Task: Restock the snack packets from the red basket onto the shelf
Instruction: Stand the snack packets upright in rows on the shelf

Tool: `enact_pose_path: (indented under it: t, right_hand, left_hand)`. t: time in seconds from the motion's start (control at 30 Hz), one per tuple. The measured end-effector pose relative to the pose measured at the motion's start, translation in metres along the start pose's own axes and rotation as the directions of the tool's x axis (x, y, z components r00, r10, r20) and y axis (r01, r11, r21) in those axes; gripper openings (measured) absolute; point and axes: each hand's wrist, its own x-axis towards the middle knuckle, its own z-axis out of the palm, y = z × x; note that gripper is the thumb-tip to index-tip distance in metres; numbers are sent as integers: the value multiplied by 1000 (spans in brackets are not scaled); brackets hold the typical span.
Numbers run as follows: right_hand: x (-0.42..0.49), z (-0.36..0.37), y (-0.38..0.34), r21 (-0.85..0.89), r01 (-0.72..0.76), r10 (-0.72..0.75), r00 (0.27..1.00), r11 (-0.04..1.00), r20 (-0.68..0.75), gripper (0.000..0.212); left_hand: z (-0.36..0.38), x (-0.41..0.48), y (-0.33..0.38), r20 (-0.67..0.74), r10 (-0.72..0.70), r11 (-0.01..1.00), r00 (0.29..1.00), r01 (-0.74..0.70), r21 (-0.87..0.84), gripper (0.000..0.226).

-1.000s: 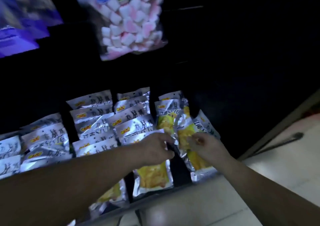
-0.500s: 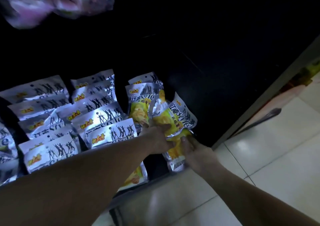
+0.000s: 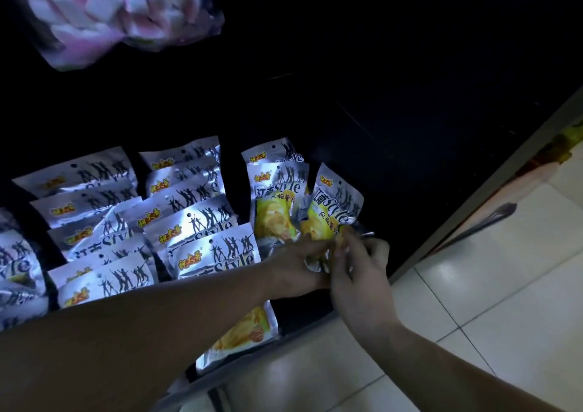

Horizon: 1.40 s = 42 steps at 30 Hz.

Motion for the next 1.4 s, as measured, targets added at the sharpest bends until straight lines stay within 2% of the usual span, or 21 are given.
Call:
enact_pose_path:
  t: [0.07,0.17,0.23,0.3,0.4,0.47,0.53,0.6,0.63,0.77,0.8,0.87,0.93,1.0,1.1,1.13,1.23,1.33,1.37,1.4]
  right_hand:
    - [2,-5,-5,-183,164,-174,984,969,-40,43]
    - [11,-18,-12,-402,323,-367,930,857,-35,58]
    - [17,-30,-14,-488,344,-388,922,802,12,74]
    - [22,-40,-15,-543,342,-374,926,767,56,82]
    - [29,-46,-22,-550,366,-400,914,751,62,81]
    - [35,-45,-30,-548,417,-450,889,725,80,77]
    - [44,-44,-39,-502,436,-462,883,747,80,67]
    - [48,-44,-43,-429,431,-456,889,793,51,52]
    - [48,-45,-43,-412,415,-440,897,811,39,47]
    - [41,-54,-37,-436,356,-392,920,827,9,43]
    - [40,-56,-36,-437,365,-400,916,822,13,42]
    - [39,-59,-36,-409,396,-401,913,822,78,45]
    - [38,-61,-38,-380,405,-383,914,832,137,51]
    - [37,-64,-44,-363,377,-341,926,852,160,56]
    - [38,-68,-55,-253,332,-300,941,909,158,56]
    - [41,-68,-56,-170,304,-281,948,937,149,53]
    - [43,-68,-60,42,138,-143,976,990,165,52]
    - [36,-66,-60,130,57,-81,978,990,193,53]
    - [32,-66,-61,158,16,-49,977,987,208,54]
    - [30,-67,-62,175,-18,-23,973,984,229,57]
  left_hand:
    - [-1,-3,2,-5,20,983,1000,-21,-181,56]
    - [-4,0,5,4,3,963,1000,-2,-268,43]
    - [-3,1,6,11,-22,955,1000,24,-297,44]
    - [-4,3,6,-71,-65,947,995,40,-318,40]
    - [-12,10,4,-338,-126,940,933,4,-340,28]
    - [-16,19,1,-325,-146,924,934,11,-382,31]
    - [-16,24,-1,-185,-181,895,966,84,-439,55]
    - [-12,31,-7,-122,-196,907,973,132,-401,82]
    - [-10,29,-4,-95,-187,920,978,140,-367,87]
    - [5,19,3,73,-87,981,993,98,-165,76]
    - [10,16,3,95,-72,984,993,86,-159,74]
    - [17,13,2,115,-40,955,993,72,-287,54]
    - [16,10,2,84,-53,902,995,84,-423,27]
    - [6,5,9,17,-73,875,997,72,-478,30]
    - [-17,-9,28,-176,-96,869,980,-3,-495,26]
    - [-24,-12,33,-192,-106,861,976,-6,-508,30]
    - [-31,-16,38,-43,-64,818,997,27,-574,65]
    - [-24,-18,41,55,33,888,998,-4,-460,113]
    - [-19,-19,45,60,93,901,994,-59,-430,117]
    - [-15,-19,49,47,137,907,989,-107,-407,111]
